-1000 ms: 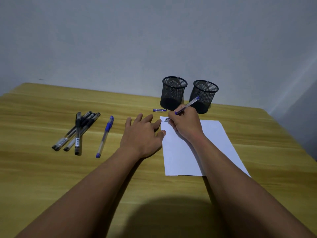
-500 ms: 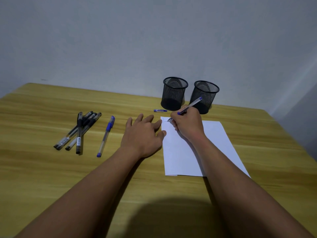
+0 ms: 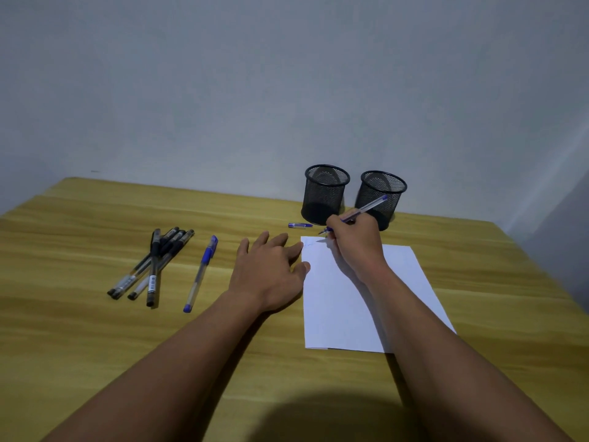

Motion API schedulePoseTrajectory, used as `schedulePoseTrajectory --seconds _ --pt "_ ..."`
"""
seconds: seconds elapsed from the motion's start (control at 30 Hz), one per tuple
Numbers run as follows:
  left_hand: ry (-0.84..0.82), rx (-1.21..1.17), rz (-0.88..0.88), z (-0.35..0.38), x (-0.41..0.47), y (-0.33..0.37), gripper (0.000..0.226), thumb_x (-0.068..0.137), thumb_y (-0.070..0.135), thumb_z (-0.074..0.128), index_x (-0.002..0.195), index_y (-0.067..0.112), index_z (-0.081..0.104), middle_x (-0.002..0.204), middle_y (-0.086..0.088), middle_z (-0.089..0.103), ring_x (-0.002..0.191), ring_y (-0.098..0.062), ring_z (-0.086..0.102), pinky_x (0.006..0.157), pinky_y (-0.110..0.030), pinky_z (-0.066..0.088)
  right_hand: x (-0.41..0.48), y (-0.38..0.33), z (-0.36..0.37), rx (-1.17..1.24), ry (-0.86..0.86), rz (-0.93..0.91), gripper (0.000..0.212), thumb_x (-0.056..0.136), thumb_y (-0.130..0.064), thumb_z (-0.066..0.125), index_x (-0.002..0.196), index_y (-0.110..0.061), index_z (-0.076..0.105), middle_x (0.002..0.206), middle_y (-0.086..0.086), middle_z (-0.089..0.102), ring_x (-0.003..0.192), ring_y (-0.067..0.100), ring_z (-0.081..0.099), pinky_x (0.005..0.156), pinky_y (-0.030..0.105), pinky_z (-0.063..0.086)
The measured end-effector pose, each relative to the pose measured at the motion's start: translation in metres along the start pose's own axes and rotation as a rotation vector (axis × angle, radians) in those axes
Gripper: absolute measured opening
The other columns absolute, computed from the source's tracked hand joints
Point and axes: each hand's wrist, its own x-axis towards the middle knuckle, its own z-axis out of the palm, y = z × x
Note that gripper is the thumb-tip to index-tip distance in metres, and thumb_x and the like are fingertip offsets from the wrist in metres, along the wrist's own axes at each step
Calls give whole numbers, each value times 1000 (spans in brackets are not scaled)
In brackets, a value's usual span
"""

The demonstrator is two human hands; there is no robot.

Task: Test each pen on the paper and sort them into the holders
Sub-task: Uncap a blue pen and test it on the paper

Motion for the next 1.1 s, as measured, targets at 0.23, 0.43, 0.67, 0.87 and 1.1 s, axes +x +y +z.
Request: schedulePoseTrajectory --seconds 0.23,0.43,0.67,0.87,1.1 --pt "300 -210 -141 -12 44 -2 36 94 37 48 122 27 68 120 -4 70 112 -29 60 95 -47 47 8 -12 -17 174 -67 56 15 96 -11 67 81 -7 65 62 6 59 49 17 50 44 26 44" --pt "183 2 -109 -5 73 -8 29 99 40 50 118 34 70 118 -1 69 116 -31 54 92 -45 38 5 -18 -24 270 -124 123 20 97 -3 58 77 0 63 65 12 57 49 17 47 45 27 43" --pt "335 -306 -60 -16 64 -7 15 93 28 63 103 27 74 97 6 74 95 -21 64 88 -41 50 -1 -13 -33 342 -133 126 6 95 -8 66 90 -8 68 78 7 68 68 16 65 56 27 59" --pt "374 -513 29 -45 47 8 10 89 17 70 97 21 76 91 8 75 89 -9 68 80 -24 49 -14 -25 -43 553 -144 188 4 95 -10 69 92 -13 70 75 2 75 69 9 72 60 25 63" --pt "339 -640 80 -60 33 32 10 86 17 73 95 20 76 86 8 75 79 -2 68 69 -6 45 -26 -42 -55 599 -219 158 4 94 -8 69 98 -8 69 81 7 77 72 12 75 68 29 64"
